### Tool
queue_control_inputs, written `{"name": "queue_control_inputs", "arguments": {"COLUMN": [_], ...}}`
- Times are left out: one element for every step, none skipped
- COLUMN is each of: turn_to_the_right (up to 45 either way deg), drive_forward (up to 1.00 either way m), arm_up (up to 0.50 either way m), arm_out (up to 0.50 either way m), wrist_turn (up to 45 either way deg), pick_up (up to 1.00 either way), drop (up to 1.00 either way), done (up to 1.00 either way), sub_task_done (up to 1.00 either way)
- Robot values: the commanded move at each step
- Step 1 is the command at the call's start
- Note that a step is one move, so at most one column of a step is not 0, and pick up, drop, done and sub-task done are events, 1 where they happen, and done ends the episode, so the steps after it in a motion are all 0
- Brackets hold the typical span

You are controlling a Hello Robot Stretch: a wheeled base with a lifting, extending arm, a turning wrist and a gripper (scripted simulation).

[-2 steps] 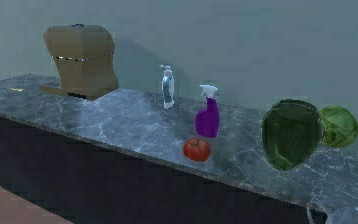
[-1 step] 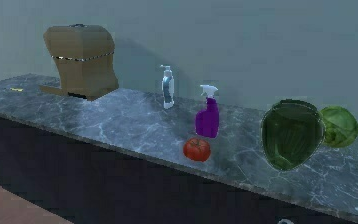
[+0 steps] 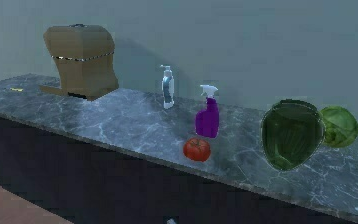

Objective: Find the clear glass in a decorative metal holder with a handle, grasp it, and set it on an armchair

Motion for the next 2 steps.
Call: {"name": "queue_control_inputs", "arguments": {"turn_to_the_right": [-45.0, -21.0], "drive_forward": [0.0, 0.0], "arm_up": [0.0, 0.0], "arm_out": [0.0, 0.0], "wrist_turn": [0.0, 0.0], "pick_up": [0.0, 0.0], "drop": [0.0, 0.0], "done": [0.0, 0.0], "sub_task_done": [0.0, 0.0]}}
